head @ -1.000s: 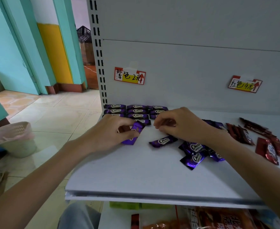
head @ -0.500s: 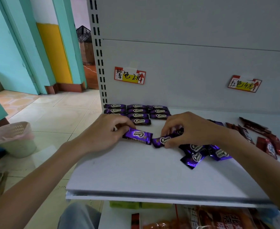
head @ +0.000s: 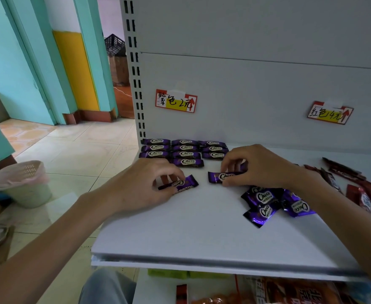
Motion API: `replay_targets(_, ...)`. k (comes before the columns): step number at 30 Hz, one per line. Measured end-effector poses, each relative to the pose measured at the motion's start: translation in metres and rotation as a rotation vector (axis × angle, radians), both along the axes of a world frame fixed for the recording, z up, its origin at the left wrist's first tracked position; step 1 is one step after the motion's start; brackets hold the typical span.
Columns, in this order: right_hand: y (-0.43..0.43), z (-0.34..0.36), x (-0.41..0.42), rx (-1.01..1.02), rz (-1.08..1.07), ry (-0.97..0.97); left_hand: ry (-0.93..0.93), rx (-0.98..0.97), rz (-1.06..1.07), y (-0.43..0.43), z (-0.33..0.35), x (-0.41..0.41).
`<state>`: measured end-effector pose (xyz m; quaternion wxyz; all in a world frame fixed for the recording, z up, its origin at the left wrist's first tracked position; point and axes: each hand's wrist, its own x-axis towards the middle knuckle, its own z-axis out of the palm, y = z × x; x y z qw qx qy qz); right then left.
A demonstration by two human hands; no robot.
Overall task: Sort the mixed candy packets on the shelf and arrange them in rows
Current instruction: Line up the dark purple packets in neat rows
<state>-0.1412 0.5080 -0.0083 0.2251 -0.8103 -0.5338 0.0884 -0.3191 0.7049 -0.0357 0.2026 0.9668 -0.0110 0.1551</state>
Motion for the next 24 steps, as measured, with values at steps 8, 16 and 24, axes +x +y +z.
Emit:
replay_targets(8,0.005,-0.004,0.007,0.050,-0.039,-0.032,-0.026,-0.030,0.098,-0.006,0.005,0.003)
replay_targets(16,0.007,-0.009,0.012,0.087,-0.060,-0.050,-0.117,0.102,0.281,0.029,-0.004,-0.006)
replay_targets(24,0.010,-0.017,0.011,0.160,-0.067,-0.112,-0.076,0.040,0.204,0.033,-0.010,-0.009)
